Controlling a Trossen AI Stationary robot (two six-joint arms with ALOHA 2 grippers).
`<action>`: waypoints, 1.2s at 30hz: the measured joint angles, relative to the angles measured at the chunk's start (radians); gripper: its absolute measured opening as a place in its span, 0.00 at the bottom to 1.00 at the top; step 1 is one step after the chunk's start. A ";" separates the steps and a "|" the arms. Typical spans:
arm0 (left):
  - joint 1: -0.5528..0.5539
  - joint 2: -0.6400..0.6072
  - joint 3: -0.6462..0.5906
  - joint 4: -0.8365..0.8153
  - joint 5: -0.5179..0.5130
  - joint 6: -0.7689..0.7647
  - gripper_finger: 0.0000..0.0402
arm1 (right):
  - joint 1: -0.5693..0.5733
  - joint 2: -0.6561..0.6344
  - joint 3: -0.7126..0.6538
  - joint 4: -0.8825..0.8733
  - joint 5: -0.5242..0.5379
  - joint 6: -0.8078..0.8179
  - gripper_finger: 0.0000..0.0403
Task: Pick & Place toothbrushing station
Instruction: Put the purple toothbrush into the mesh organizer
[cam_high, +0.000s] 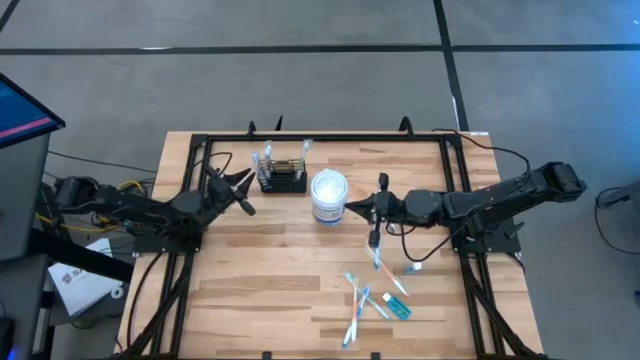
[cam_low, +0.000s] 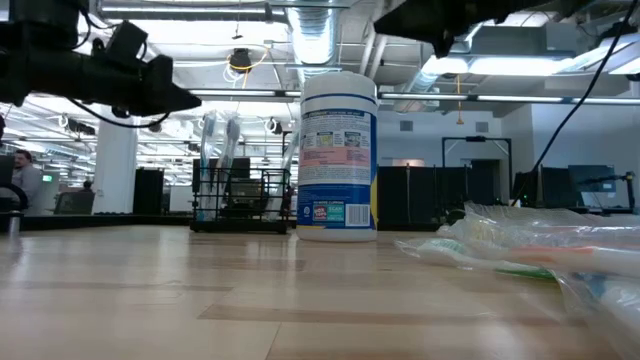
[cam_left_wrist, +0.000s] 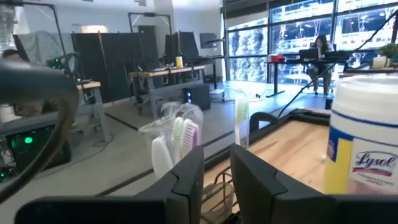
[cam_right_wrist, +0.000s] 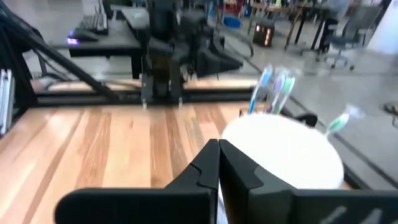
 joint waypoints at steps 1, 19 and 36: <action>-0.010 -0.007 0.000 0.001 -0.009 0.007 0.19 | 0.000 0.000 0.000 -0.017 0.000 0.006 0.00; -0.175 -0.012 0.101 -0.004 0.052 0.049 0.19 | -0.038 0.000 0.000 -0.458 0.000 0.346 0.00; -0.176 0.152 0.214 -0.005 0.193 0.045 0.18 | -0.189 0.000 0.000 -0.792 -0.007 0.517 0.17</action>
